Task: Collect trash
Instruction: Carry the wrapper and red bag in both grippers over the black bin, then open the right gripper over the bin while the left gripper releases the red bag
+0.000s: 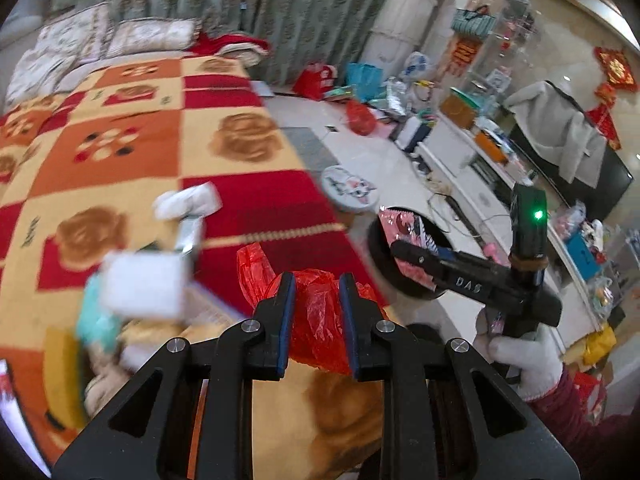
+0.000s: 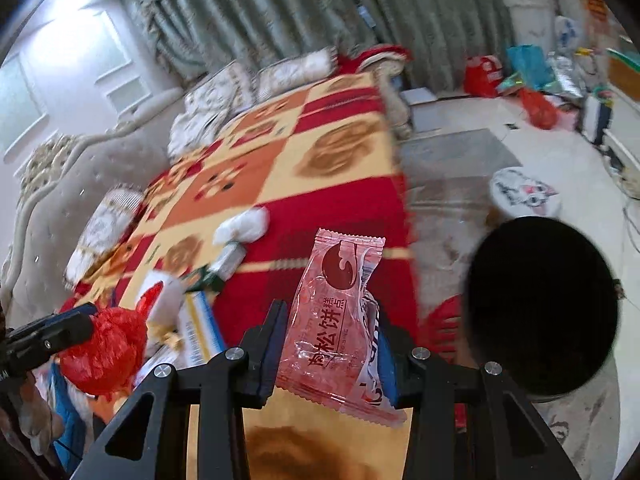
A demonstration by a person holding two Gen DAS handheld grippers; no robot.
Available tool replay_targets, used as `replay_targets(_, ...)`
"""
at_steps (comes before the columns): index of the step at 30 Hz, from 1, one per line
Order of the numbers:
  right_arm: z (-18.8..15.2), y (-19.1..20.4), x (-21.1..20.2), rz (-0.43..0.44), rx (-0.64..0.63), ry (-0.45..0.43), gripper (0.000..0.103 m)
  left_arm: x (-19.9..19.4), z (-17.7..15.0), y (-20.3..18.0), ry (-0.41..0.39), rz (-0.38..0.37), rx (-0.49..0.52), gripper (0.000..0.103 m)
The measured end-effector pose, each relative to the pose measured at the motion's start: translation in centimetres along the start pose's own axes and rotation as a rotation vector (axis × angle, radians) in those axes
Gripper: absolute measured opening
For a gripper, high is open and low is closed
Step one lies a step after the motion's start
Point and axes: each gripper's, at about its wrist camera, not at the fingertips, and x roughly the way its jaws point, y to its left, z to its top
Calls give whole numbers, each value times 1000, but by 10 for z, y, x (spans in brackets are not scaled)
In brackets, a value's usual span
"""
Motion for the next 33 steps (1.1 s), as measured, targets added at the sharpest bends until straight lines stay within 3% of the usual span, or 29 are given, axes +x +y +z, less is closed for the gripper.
replay_targets(7,9,-70,-19,-138,92,-28,39,55,43,-59,20,-99,44,20)
replay_targets(13,11,-110,-17,-200,126,-21,39,116,63,-91,60,-126,47,20)
replay_targets(22,0,-150,-3,-188,199,13,39,157,51,-95,135,-99,56,21)
replay_targets(24,-1,-155,1,-177,215,26,40,157,48,-94,139,-93,66,31)
replay_targets(26,-2,-161,5,-153,245,48,49,155,43,-94,147,-104,84,61)
replay_targets(28,-3,-166,6,-128,262,44,59,153,36,-97,147,-117,103,65)
replay_targets(30,-4,-168,4,-130,267,30,68,157,27,-101,149,-75,151,67)
replay_targets(33,-5,-169,3,-122,278,31,69,179,8,-109,204,1,237,68)
